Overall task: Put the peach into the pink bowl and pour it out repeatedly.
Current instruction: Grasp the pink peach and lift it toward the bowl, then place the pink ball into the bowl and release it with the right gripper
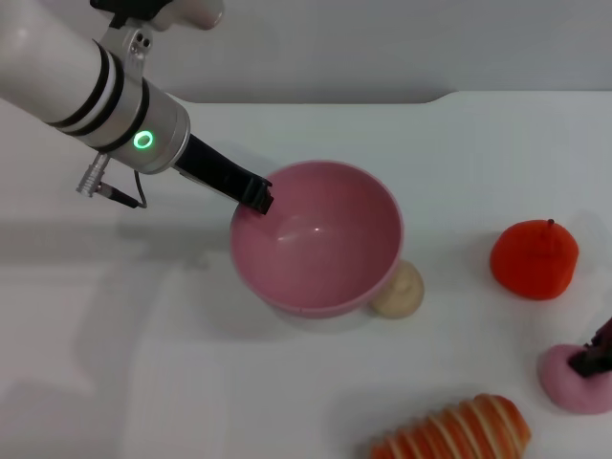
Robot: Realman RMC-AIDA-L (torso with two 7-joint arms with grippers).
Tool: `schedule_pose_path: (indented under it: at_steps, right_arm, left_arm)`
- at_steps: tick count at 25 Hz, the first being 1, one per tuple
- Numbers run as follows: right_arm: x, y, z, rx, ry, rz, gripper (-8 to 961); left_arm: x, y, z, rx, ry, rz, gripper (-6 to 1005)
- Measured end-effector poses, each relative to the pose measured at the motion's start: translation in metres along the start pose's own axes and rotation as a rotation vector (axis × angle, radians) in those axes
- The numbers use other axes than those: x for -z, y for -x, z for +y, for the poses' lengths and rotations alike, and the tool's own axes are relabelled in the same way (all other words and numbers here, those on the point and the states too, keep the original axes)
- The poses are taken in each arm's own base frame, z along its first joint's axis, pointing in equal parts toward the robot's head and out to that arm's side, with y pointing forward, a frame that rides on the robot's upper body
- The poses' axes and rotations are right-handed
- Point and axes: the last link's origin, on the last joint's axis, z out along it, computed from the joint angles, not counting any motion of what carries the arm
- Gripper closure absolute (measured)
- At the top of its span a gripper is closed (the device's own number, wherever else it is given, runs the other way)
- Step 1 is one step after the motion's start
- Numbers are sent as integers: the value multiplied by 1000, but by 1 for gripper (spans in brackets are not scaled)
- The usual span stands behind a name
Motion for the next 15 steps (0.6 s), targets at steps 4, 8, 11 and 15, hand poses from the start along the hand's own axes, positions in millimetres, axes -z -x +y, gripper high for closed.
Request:
schedule_pose_path:
  at_steps: [4,8,11,15]
  right_arm:
    - [12,5,-3,3,-33,-56,902]
    - [37,16,-3,24,-63,-157,915]
    - [62,29,-2,56,-97,-248,914]
    - [94,45,0,101,-153,-387,914]
  left_arm:
    - [0,0,-1,-2,-1,-1,957]
    - [-2,0,-1,-6,-2,3,957]
    - [-2,-2,0,-8,-2,8,957]
    - [-4,-3,1,-11,0,10,957]
